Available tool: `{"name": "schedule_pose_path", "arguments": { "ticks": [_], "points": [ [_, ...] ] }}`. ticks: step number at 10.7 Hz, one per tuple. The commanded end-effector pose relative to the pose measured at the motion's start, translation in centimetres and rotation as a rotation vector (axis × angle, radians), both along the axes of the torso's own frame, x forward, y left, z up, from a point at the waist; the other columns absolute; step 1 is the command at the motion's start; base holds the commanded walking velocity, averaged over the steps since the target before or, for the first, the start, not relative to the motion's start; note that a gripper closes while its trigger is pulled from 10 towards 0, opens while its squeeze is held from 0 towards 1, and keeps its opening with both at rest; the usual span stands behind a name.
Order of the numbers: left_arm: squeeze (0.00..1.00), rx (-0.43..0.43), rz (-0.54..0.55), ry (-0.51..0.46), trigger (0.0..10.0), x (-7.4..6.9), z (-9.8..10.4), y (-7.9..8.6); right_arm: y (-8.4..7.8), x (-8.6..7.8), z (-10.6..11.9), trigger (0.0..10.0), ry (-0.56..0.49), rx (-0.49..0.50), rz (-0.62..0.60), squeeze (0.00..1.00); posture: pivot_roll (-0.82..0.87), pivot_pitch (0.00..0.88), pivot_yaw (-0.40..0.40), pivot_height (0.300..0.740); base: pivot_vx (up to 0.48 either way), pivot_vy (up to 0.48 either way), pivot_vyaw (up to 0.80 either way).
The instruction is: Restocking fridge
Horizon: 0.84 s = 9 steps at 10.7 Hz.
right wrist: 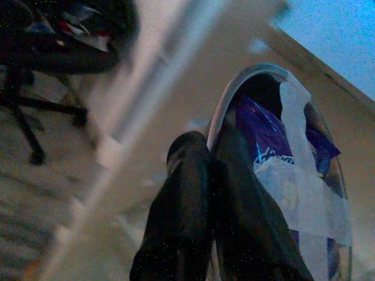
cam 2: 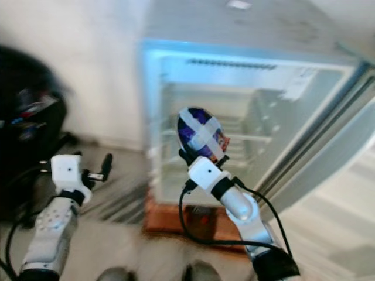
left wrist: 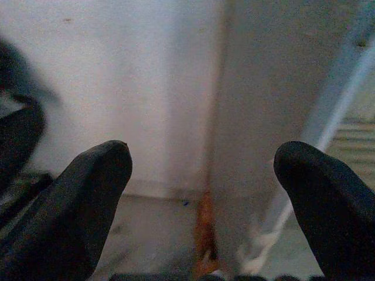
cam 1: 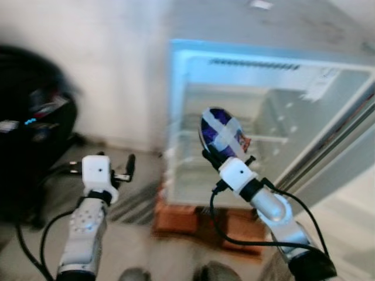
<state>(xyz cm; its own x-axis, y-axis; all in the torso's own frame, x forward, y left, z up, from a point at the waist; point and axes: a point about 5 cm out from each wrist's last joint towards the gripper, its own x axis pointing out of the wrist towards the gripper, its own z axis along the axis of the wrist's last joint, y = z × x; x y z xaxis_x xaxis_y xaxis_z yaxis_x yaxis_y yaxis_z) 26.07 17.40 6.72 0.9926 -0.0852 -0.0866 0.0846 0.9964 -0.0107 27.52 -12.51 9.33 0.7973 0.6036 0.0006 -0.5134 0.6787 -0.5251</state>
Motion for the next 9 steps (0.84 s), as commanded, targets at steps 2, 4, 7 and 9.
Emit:
{"name": "schedule_pose_path", "arguments": {
  "ticks": [2,4,7,9],
  "points": [
    [0.0,0.009,-0.007,0.012,10.0,-0.6,-0.3,0.1,-0.6,0.1,0.2,10.0,-0.015,-0.001,-0.02,0.0,0.1,0.064,-0.057,0.74,0.0,0.0,0.0],
    [0.0,0.025,-0.004,0.012,10.0,-1.9,-0.3,0.6,-1.5,-0.6,-0.2,10.0,-0.004,0.014,-0.06,0.0,0.1,0.061,-0.05,0.74,0.0,0.0,0.0],
    [0.0,0.038,0.006,0.066,10.0,-4.2,-1.3,1.4,-2.8,-2.7,-1.5,10.0,0.042,0.022,-0.109,0.0,0.1,0.068,-0.049,0.74,0.0,0.0,0.0],
    [0.0,0.03,-0.008,0.052,10.0,-3.8,-0.9,1.2,-2.3,-2.7,-1.4,10.0,0.039,0.012,-0.094,0.0,0.1,0.069,-0.047,0.74,0.0,0.0,0.0]
  ]
}}
